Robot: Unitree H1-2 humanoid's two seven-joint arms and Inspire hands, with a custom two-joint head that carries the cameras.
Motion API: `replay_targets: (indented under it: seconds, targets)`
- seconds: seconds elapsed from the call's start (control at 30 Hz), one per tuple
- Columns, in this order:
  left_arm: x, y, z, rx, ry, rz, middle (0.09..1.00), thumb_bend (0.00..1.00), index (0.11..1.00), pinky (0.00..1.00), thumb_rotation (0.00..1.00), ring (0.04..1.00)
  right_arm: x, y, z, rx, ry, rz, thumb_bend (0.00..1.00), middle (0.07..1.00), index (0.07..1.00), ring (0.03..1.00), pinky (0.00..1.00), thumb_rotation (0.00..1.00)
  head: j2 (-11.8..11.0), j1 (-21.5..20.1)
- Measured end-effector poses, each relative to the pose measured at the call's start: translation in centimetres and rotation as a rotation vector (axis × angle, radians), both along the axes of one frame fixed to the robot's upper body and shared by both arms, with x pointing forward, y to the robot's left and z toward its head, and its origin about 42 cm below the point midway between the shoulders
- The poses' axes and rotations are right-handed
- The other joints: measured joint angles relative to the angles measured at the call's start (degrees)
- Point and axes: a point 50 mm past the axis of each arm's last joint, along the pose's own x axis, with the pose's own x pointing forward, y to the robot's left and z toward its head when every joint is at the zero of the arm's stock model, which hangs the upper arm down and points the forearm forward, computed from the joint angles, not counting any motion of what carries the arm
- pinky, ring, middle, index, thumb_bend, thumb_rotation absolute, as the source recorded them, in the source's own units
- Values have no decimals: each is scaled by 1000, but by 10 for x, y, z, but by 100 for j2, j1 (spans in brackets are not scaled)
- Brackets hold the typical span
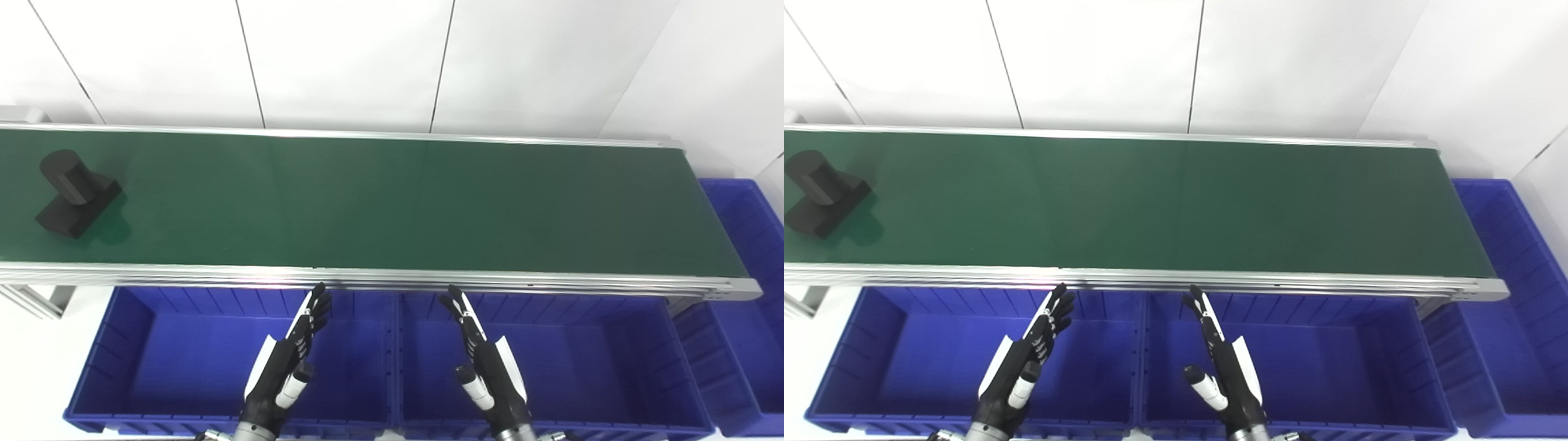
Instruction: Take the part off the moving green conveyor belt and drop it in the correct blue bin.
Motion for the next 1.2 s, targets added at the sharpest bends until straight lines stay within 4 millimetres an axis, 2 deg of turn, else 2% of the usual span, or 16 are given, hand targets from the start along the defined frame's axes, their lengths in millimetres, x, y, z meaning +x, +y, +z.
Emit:
replay_targets:
  seconds: [0.17, 0.3, 0.33, 0.37, 0.43, 0.5, 0.53, 0.7, 0.87, 1.2]
  targets:
    - [0, 0, -1, 0, 2, -4, 977, 958, 1000, 970, 1000, 981, 0, 0, -1, 6, 4, -2, 886, 944, 991, 971, 992, 1000, -35, 0]
    - [-1, -1, -2, -1, 9, -6, 975, 977, 1000, 963, 984, 978, 0, -2, -5, 2, 19, -3, 916, 940, 989, 970, 994, 1000, -220, 149]
    - [-1, -1, -3, -1, 14, -6, 975, 982, 1000, 962, 978, 978, 0, -3, -7, -1, 28, -3, 922, 940, 989, 970, 996, 1000, -359, 297]
    - [-1, -2, -5, 0, 21, -6, 978, 991, 1000, 963, 970, 981, 1, -4, -9, -4, 33, -3, 926, 939, 988, 969, 999, 1000, -386, 325]
    - [-2, -3, -10, 2, 40, -7, 973, 993, 998, 955, 962, 978, 2, -6, -12, -13, 41, -1, 922, 940, 988, 969, 1000, 1000, -728, 675]
    - [-2, -6, -15, 4, 56, -3, 959, 998, 985, 940, 959, 968, 2, -9, -17, -23, 58, -3, 905, 945, 995, 973, 1000, 1000, -729, 677]
    - [-2, -9, -18, 6, 64, 2, 954, 1000, 980, 935, 958, 965, 2, -11, -19, -29, 65, -3, 897, 949, 998, 976, 1000, 1000, -982, 946]
    - [2, -20, -27, 32, 85, 11, 934, 1000, 966, 874, 961, 935, 4, -19, -23, -37, 81, -12, 855, 962, 1000, 991, 1000, 1000, -1221, 1264]
    - [8, -27, -28, 35, 82, 11, 925, 1000, 958, 839, 952, 920, 6, -25, -27, -39, 97, -24, 848, 974, 1000, 1000, 1000, 999, -1266, 1433]
    - [10, -42, -28, 38, 73, 12, 905, 1000, 924, 836, 953, 905, 9, -42, -26, -48, 105, -28, 870, 985, 1000, 1000, 1000, 1000, -1151, 2083]
